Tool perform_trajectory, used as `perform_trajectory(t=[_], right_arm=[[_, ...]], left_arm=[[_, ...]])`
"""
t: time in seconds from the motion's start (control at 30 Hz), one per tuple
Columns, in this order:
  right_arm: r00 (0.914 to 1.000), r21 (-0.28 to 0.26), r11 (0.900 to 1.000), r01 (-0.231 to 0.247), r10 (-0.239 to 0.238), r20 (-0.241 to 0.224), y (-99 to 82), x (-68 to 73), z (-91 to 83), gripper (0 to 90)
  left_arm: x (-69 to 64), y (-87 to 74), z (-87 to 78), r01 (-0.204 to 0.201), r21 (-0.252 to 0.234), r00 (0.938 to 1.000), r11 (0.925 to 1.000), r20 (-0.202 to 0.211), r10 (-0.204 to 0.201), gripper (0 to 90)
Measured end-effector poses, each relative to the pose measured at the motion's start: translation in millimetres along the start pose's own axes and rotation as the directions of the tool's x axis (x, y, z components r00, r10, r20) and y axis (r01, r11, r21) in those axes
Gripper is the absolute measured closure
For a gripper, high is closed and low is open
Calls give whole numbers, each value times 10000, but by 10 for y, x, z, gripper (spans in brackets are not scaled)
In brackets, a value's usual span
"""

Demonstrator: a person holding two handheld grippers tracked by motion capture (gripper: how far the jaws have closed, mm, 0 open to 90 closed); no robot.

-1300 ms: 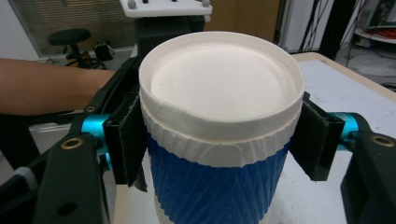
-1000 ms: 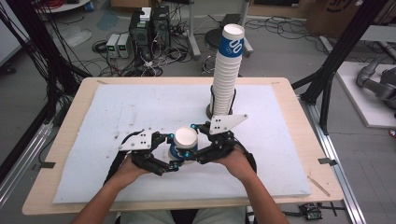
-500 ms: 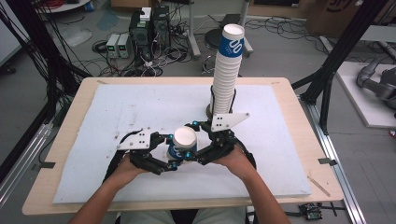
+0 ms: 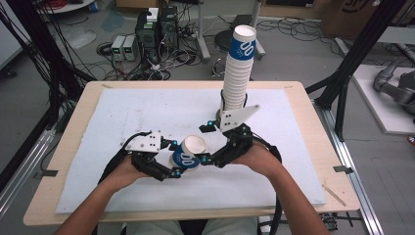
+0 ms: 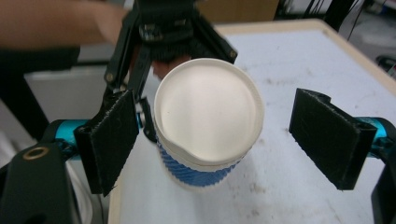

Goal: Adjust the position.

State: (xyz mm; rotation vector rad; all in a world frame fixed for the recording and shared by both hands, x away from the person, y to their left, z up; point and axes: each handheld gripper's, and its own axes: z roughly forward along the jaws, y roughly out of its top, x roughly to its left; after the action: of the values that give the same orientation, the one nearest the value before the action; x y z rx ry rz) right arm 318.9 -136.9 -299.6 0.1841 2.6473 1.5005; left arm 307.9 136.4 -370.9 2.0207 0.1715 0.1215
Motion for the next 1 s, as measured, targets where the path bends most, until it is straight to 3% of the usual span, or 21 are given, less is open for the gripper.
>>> perform_trajectory(t=[0.1,0.2,0.4,0.53,0.63,0.8,0.87,1.0], right_arm=[[9993,873,9955,356,-343,-162,66,-11,42,162],[9973,1667,9835,702,-659,-311,118,-6,120,162],[9934,2583,9607,1017,-841,-782,148,-4,254,181],[9890,2920,9481,1256,-964,-1122,132,-13,296,284],[9858,2993,9432,1443,-1107,-1264,131,-2,302,309],[9864,2864,9490,1315,-965,-1333,117,-5,273,312],[9865,2818,9516,1226,-858,-1394,110,-10,263,310],[9863,2734,9546,1182,-809,-1439,76,-5,257,308]], left_arm=[[7,61,18,-81,493,10000,9988,23,80,288],[10,108,41,-237,1001,9997,9947,80,230,287],[2,139,101,-408,1512,9988,9877,340,360,287],[-18,138,119,-503,1663,9978,9848,505,424,286],[-22,135,114,-623,1655,9972,9842,519,544,283],[-24,117,104,-550,1335,9971,9895,591,475,256],[-24,93,99,-321,916,9971,9953,722,255,235],[-26,75,87,-102,241,9974,9997,715,84,171]])
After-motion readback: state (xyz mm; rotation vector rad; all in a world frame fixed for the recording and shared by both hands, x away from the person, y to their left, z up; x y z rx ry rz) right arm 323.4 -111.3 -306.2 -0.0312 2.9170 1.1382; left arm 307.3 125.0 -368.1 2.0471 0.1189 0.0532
